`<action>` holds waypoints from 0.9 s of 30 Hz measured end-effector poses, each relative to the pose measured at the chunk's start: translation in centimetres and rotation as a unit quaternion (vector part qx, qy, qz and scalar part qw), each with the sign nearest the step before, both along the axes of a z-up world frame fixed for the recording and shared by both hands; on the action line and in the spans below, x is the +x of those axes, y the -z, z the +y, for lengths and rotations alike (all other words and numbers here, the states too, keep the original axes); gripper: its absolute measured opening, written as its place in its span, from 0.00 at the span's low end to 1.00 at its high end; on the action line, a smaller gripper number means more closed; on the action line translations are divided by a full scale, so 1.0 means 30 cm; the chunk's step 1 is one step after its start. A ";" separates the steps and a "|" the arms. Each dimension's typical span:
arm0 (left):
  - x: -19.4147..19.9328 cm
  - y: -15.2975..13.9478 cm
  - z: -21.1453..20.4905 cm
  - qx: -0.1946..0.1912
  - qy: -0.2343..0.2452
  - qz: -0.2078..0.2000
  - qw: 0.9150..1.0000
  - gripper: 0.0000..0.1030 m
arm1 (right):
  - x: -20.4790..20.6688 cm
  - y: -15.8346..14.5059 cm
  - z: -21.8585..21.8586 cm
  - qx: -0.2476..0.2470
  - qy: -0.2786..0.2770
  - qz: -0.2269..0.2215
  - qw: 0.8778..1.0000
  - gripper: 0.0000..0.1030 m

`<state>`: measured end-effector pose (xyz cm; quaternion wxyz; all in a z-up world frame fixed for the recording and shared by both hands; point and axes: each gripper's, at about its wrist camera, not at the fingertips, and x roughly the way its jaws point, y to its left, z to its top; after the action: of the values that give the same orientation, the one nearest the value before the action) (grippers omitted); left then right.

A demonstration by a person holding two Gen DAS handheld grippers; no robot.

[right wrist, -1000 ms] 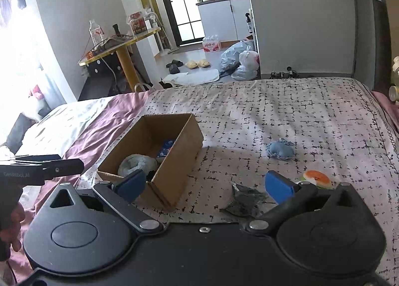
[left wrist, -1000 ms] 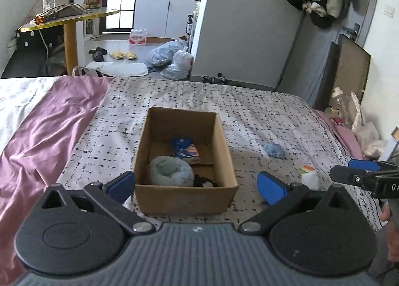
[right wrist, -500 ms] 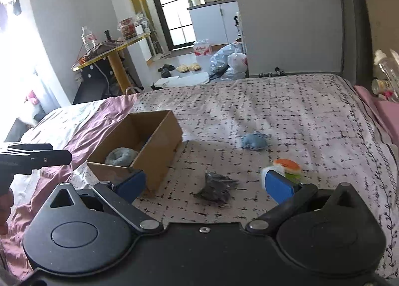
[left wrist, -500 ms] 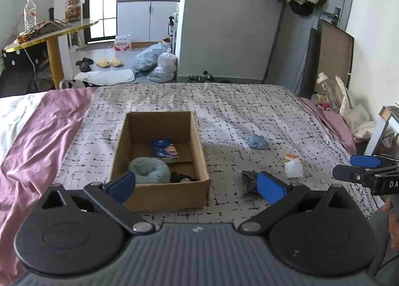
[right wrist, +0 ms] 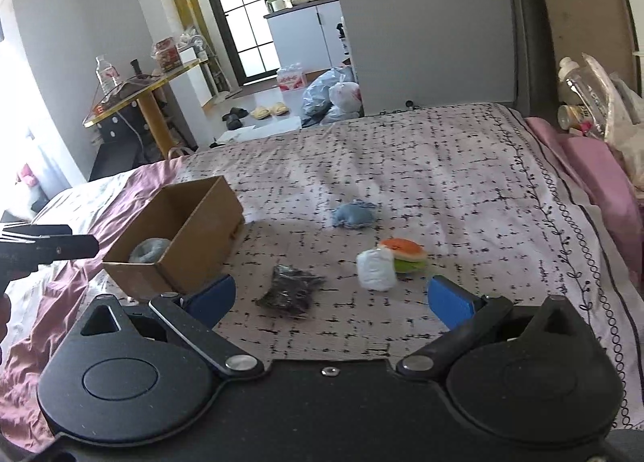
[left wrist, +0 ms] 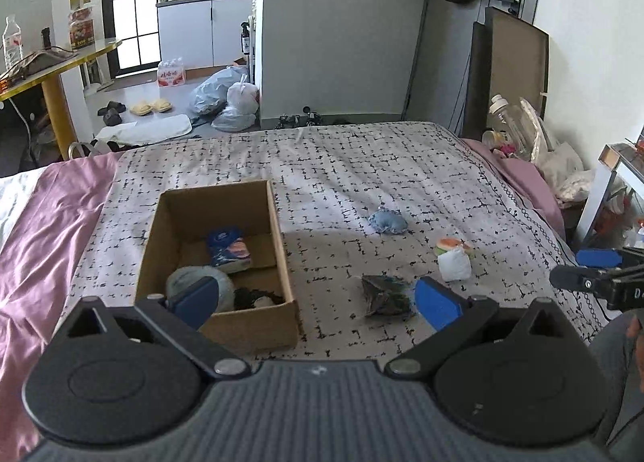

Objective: Organize soft objects
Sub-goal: 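Move the left gripper to the dark plastic bag and close on it while the right approaches the white bag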

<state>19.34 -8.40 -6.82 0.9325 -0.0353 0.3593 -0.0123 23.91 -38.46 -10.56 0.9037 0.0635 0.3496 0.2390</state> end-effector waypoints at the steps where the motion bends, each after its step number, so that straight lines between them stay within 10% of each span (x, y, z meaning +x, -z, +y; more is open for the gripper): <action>1: 0.008 0.007 -0.011 -0.002 0.002 0.001 1.000 1.00 | 0.002 0.004 -0.007 -0.001 0.001 0.000 1.000 1.00; 27: 0.281 0.222 -0.209 -0.003 0.056 0.038 0.998 0.97 | 0.177 0.165 -0.013 -0.020 0.034 0.052 0.998 0.95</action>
<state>27.77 -14.66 -13.48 0.9157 -0.0184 0.3962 -0.0641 29.21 -38.85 -15.51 0.8930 0.0689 0.3983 0.1977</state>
